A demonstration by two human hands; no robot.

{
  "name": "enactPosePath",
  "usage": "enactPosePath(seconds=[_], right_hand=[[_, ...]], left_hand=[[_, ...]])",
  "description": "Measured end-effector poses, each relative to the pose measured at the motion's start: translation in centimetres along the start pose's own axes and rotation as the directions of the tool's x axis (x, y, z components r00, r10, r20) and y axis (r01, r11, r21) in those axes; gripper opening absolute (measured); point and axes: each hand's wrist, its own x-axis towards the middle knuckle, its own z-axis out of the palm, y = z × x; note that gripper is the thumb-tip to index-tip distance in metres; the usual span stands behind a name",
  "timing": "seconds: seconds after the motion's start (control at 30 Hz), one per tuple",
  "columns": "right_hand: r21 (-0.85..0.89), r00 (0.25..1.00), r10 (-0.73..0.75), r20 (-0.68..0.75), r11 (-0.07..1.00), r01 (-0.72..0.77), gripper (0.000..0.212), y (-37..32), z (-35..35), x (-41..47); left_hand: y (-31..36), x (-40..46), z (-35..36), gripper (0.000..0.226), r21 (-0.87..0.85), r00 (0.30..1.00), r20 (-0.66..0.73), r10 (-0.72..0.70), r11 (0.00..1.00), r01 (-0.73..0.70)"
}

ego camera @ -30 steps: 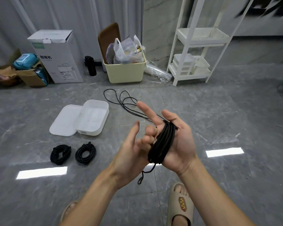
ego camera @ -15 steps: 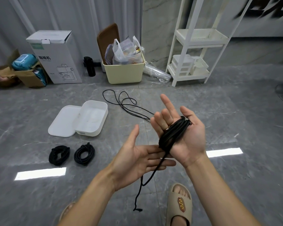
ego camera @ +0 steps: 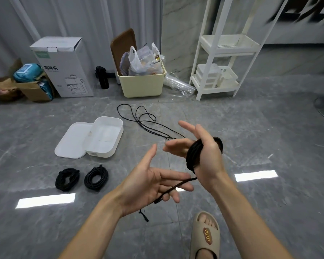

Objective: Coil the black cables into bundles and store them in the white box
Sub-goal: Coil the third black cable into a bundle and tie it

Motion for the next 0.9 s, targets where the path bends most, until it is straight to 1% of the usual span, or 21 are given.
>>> enactPosePath(seconds=[0.03,0.07,0.13,0.2,0.23,0.27,0.3,0.37,0.43,0.53,0.6,0.63,0.73,0.8,0.83,0.9], right_hand=[[-0.144,1.0,-0.008,-0.02,0.99,0.005,0.041,0.3,0.0,-0.1],[-0.306,0.999,-0.011,-0.042,0.952,-0.003,0.041,0.7,0.0,-0.1],[-0.593,0.997,0.002,-0.077,0.804,-0.047,0.043,1.3,-0.1,-0.1],[-0.758,0.994,0.062,-0.095,0.642,-0.113,0.045,1.5,-0.4,0.0],[-0.802,0.988,0.121,-0.096,0.578,-0.149,0.047,1.6,-0.5,-0.1],[-0.824,0.977,0.193,-0.092,0.536,-0.184,0.051,1.6,-0.6,-0.2],[-0.826,0.958,0.273,-0.082,0.52,-0.219,0.056,1.6,-0.6,-0.3],[-0.784,0.891,0.453,-0.006,0.551,-0.285,0.065,1.5,-0.7,-0.6],[-0.732,0.786,0.603,0.136,0.596,-0.33,0.076,1.1,-0.7,-0.9],[-0.685,0.609,0.714,0.345,0.635,-0.356,0.093,0.2,-0.4,-1.2],[-0.666,0.481,0.748,0.457,0.646,-0.373,0.097,-0.2,0.0,-1.5],[-0.656,0.42,0.753,0.506,0.652,-0.379,0.095,-0.2,0.3,-1.6],[-0.617,0.27,0.729,0.63,0.68,-0.397,0.075,0.1,0.9,-1.8],[-0.578,0.191,0.694,0.694,0.696,-0.425,0.065,0.4,1.2,-1.9],[-0.558,0.16,0.675,0.72,0.7,-0.445,0.063,0.5,1.4,-1.9],[-0.51,0.117,0.626,0.771,0.717,-0.476,0.057,0.6,1.7,-1.8]], left_hand=[[0.1,0.0,-0.1,0.103,0.011,1.0,-0.003,-0.007,1.0,0.007],[0.2,-0.1,-0.2,0.102,0.022,1.0,-0.009,-0.009,1.0,0.009],[0.6,-0.3,-0.2,0.099,0.049,0.999,-0.04,0.007,0.999,-0.005],[1.1,-0.6,-0.4,0.093,0.062,0.994,-0.096,0.058,0.997,-0.052],[1.3,-0.7,-0.5,0.09,0.068,0.986,-0.137,0.09,0.994,-0.082],[1.5,-0.9,-0.6,0.086,0.074,0.975,-0.188,0.122,0.991,-0.109],[1.7,-1.0,-0.7,0.081,0.077,0.957,-0.248,0.152,0.988,-0.137],[2.1,-1.2,-1.1,0.068,0.078,0.905,-0.367,0.214,0.977,-0.2],[2.3,-1.4,-1.6,0.059,0.082,0.852,-0.447,0.273,0.961,-0.265],[2.6,-1.7,-2.1,0.052,0.115,0.813,-0.493,0.309,0.95,-0.291],[2.6,-1.7,-1.9,0.051,0.242,0.788,-0.511,0.343,0.937,-0.251],[2.5,-1.6,-1.7,0.053,0.327,0.763,-0.525,0.377,0.917,-0.228],[2.1,-1.2,-1.2,0.056,0.577,0.656,-0.537,0.531,0.798,-0.174],[1.7,-0.8,-1.1,0.058,0.705,0.593,-0.513,0.621,0.699,-0.122],[1.5,-0.7,-1.0,0.058,0.744,0.579,-0.495,0.648,0.66,-0.102],[1.3,-0.5,-0.6,0.058,0.768,0.6,-0.449,0.662,0.629,-0.12]])
